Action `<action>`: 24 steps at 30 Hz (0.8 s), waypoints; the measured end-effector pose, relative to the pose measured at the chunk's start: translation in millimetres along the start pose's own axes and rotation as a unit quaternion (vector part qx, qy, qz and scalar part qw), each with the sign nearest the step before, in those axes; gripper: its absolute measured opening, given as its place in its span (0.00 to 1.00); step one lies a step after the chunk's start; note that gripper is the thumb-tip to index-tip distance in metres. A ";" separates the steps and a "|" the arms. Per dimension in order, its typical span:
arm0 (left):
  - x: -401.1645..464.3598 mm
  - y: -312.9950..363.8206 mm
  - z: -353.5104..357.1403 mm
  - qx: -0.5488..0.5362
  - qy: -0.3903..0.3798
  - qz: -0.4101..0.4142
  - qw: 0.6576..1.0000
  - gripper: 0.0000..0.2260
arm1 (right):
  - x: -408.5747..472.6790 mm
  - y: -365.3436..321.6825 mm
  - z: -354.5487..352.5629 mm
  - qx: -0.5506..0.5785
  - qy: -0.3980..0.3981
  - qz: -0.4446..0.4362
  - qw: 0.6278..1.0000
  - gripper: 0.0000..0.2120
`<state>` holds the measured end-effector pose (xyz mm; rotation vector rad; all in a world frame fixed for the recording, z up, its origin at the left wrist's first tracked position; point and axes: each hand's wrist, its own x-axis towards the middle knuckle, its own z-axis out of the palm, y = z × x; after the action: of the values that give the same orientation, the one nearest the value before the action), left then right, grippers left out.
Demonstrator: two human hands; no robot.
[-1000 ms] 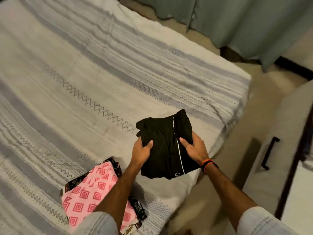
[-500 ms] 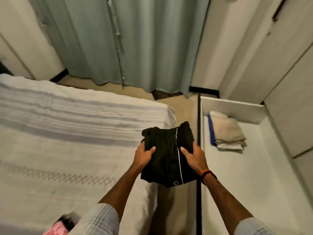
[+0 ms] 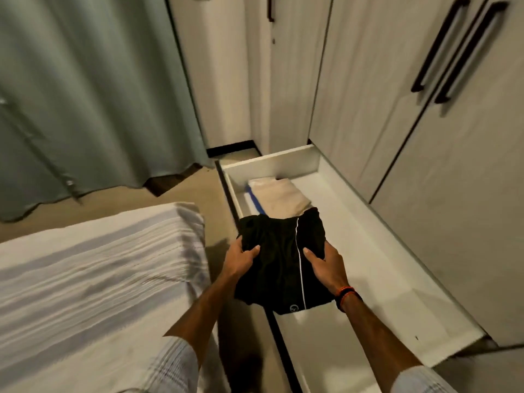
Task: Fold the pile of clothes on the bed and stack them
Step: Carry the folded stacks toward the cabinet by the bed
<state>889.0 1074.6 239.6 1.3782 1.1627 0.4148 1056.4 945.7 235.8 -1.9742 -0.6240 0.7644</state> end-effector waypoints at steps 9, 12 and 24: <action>91.5 18.0 48.9 0.100 -0.158 -0.002 0.982 0.22 | 19.1 21.8 -12.5 0.063 0.137 0.104 0.983 0.22; 107.0 19.6 64.3 0.131 -0.197 0.003 0.972 0.22 | 19.6 29.9 -17.5 0.080 0.164 0.126 0.975 0.21; 137.9 36.0 104.2 0.230 -0.253 0.022 0.940 0.22 | 40.4 63.2 -26.1 0.120 0.200 0.175 0.957 0.24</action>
<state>1047.5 1139.0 195.9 1.7817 0.8224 -0.1992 1110.6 929.1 180.2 -1.9531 0.0599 0.5877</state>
